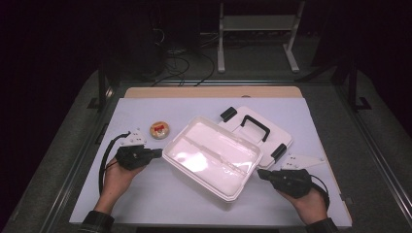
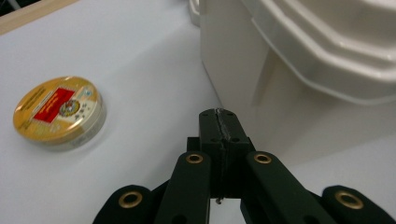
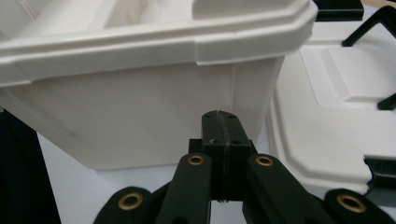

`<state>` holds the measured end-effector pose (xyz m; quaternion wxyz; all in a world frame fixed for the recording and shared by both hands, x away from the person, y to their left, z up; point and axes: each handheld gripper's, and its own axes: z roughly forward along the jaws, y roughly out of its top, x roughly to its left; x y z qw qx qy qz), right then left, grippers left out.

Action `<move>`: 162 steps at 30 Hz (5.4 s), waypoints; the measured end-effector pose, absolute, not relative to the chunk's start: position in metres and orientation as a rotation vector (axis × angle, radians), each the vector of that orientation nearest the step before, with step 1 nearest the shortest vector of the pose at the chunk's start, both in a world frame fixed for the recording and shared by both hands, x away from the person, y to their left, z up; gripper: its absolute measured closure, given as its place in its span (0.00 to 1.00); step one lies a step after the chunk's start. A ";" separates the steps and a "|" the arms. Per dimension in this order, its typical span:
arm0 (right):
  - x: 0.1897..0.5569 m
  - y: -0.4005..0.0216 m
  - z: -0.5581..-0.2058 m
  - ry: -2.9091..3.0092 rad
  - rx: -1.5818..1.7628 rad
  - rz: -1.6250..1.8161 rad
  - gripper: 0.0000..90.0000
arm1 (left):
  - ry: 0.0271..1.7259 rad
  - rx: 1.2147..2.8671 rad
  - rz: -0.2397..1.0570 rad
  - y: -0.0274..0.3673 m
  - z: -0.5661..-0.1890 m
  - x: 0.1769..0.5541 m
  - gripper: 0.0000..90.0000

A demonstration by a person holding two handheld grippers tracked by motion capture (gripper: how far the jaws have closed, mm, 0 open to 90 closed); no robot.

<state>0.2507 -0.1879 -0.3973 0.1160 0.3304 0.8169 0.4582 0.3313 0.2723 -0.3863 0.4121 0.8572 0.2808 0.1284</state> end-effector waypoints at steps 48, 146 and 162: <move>0.279 -0.169 -0.396 2.455 0.906 1.365 1.00 | 0.582 2.141 0.162 0.275 -0.375 0.315 1.00; 0.266 -0.213 -0.459 2.375 1.172 0.994 0.07 | 0.131 2.615 0.102 0.148 -0.284 0.345 0.43; 0.266 -0.214 -0.459 2.375 1.172 0.996 0.07 | 0.096 2.712 0.106 0.116 -0.304 0.343 0.75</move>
